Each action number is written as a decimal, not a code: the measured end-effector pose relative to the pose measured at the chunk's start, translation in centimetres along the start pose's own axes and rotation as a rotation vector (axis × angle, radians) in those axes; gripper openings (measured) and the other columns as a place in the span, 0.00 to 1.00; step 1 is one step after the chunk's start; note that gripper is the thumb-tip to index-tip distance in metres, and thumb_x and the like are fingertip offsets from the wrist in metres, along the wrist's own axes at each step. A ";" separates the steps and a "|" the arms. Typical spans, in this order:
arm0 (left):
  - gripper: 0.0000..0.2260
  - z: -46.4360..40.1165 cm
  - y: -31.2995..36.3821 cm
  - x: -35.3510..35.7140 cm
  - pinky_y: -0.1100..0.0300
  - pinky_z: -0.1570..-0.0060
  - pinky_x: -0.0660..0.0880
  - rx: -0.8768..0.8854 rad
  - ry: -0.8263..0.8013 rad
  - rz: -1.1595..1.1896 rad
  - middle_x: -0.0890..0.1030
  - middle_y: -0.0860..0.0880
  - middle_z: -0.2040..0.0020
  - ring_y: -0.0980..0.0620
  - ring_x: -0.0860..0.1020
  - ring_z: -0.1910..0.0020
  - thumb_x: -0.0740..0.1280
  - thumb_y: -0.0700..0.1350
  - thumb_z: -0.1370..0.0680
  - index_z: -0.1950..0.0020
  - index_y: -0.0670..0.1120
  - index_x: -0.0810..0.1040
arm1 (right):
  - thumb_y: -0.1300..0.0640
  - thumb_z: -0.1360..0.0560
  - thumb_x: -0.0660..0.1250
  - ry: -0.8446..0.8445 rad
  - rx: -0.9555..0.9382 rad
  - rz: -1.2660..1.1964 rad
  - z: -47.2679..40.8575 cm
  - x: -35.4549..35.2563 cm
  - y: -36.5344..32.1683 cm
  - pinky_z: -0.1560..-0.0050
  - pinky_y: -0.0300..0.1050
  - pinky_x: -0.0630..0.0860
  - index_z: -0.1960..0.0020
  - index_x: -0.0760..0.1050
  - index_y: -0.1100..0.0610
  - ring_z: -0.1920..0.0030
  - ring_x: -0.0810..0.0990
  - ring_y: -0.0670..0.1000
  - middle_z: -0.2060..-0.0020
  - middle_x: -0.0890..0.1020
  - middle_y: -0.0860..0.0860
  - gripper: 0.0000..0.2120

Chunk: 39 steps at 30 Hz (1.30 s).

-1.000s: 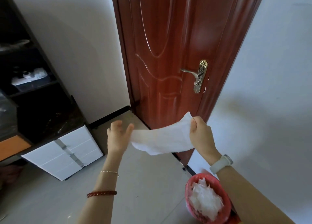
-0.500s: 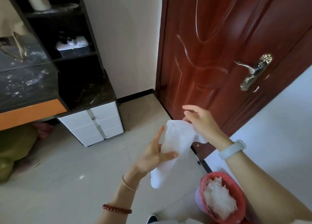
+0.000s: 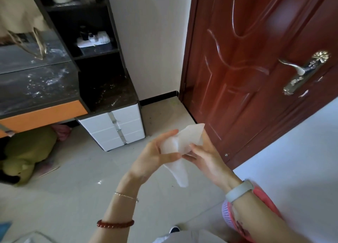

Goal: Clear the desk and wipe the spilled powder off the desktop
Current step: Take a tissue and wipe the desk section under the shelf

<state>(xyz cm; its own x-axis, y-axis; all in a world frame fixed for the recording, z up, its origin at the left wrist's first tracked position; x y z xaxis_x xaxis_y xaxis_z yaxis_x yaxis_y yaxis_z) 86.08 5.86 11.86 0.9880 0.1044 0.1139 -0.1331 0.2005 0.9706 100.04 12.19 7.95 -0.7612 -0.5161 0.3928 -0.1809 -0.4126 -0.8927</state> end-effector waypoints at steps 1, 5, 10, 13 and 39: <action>0.25 0.0 -0.1 -0.3 0.63 0.50 0.76 -0.004 0.027 -0.052 0.78 0.47 0.43 0.53 0.78 0.48 0.74 0.34 0.33 0.42 0.54 0.75 | 0.62 0.27 0.66 0.042 -0.030 0.097 -0.2 -0.1 -0.5 0.47 0.50 0.76 0.29 0.58 0.45 0.49 0.79 0.53 0.47 0.79 0.56 0.32; 0.18 -0.1 -0.7 -1.2 0.67 0.55 0.74 -0.022 0.110 -0.293 0.79 0.51 0.57 0.54 0.77 0.60 0.72 0.37 0.30 0.43 0.52 0.77 | 0.66 0.25 0.64 0.229 -0.164 0.544 0.0 -0.5 -1.9 0.60 0.40 0.76 0.28 0.46 0.36 0.71 0.69 0.51 0.63 0.79 0.45 0.40; 0.06 -0.5 -1.4 -1.9 0.70 0.63 0.65 -0.031 0.280 -0.686 0.76 0.51 0.55 0.55 0.73 0.57 0.69 0.47 0.26 0.53 0.49 0.83 | 0.63 0.25 0.64 0.290 -0.195 0.749 0.0 -0.1 -2.6 0.64 0.36 0.70 0.27 0.49 0.41 0.74 0.68 0.44 0.72 0.71 0.54 0.37; 0.07 -0.5 -1.6 -2.5 0.68 0.57 0.63 0.070 0.416 -0.623 0.72 0.50 0.51 0.53 0.71 0.50 0.68 0.47 0.26 0.63 0.47 0.78 | 0.55 0.26 0.68 0.128 -0.054 0.812 0.0 1.1 -2.0 0.61 0.32 0.70 0.30 0.64 0.50 0.61 0.76 0.42 0.57 0.79 0.53 0.27; 0.24 0.5 -7.9 -7.1 0.38 0.35 0.61 0.049 0.338 -1.242 0.70 0.45 0.32 0.41 0.64 0.30 0.52 0.58 0.26 0.36 0.49 0.73 | 0.63 0.22 0.57 0.400 0.248 0.418 -6.7 1.2 5.5 0.68 0.39 0.70 0.60 0.73 0.60 0.66 0.74 0.50 0.65 0.76 0.54 0.09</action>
<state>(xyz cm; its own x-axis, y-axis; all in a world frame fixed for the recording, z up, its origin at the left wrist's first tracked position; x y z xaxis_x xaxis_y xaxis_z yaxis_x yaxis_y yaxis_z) 80.14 3.05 3.50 0.3771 0.1160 -0.9189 0.8668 0.3053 0.3943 93.98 14.32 1.99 -0.9192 -0.3704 -0.1338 0.2952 -0.4233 -0.8566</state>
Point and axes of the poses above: each hand's wrist, its own z-axis away from the middle knuckle, its own x-axis out of the palm, y = z × x, the point moved 4 cm from there along -z, towards the middle knuckle
